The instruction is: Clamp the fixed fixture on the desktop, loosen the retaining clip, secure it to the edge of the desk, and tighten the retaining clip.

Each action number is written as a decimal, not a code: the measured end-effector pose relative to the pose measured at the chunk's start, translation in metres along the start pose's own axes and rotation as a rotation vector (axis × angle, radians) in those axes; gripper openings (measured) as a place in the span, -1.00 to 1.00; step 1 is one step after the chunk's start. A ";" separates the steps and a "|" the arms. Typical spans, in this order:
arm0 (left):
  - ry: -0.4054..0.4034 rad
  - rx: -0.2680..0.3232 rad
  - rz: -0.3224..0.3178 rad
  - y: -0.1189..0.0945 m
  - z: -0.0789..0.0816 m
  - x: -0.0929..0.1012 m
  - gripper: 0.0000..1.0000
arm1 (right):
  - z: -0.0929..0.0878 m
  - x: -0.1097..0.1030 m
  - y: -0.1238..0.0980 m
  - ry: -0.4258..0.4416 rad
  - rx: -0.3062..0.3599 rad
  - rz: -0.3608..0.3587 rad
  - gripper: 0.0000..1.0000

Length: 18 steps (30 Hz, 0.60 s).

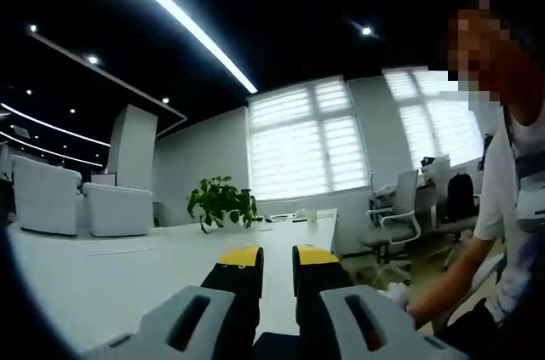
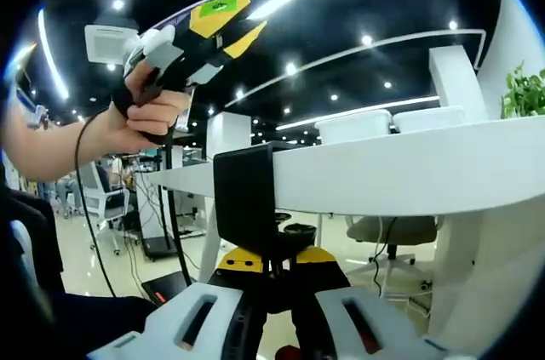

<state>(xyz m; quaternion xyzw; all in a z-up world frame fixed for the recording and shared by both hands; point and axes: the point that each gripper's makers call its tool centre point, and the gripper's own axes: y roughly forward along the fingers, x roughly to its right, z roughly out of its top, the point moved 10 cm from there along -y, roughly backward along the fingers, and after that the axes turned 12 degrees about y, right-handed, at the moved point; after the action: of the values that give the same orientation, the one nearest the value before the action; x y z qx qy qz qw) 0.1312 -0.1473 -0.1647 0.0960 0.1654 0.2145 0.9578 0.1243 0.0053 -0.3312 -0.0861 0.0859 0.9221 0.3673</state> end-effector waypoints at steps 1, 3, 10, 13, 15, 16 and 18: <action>0.001 0.003 0.005 -0.001 -0.001 0.002 -0.70 | 0.000 0.000 0.000 0.000 0.000 0.000 -0.84; -0.006 0.006 0.009 -0.003 -0.003 0.006 -0.70 | 0.000 0.000 0.000 0.003 0.001 0.002 -0.84; -0.006 0.003 0.000 -0.010 -0.006 0.023 -0.70 | 0.000 -0.001 -0.002 0.004 0.003 0.002 -0.84; -0.017 0.006 0.002 -0.012 -0.008 0.028 -0.70 | 0.000 -0.001 -0.003 0.000 0.002 0.001 -0.84; -0.024 0.002 0.000 -0.013 -0.011 0.034 -0.70 | 0.000 0.000 -0.003 -0.001 0.002 0.001 -0.84; -0.019 -0.005 -0.004 -0.014 -0.013 0.036 -0.70 | 0.000 0.000 -0.003 -0.001 0.002 0.001 -0.84; -0.028 -0.016 -0.011 -0.015 -0.018 0.040 -0.70 | 0.000 0.000 -0.003 0.001 0.002 0.001 -0.83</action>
<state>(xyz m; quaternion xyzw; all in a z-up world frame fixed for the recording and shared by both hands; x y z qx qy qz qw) 0.1644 -0.1411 -0.1963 0.0901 0.1510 0.2091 0.9619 0.1264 0.0073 -0.3312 -0.0859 0.0870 0.9221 0.3671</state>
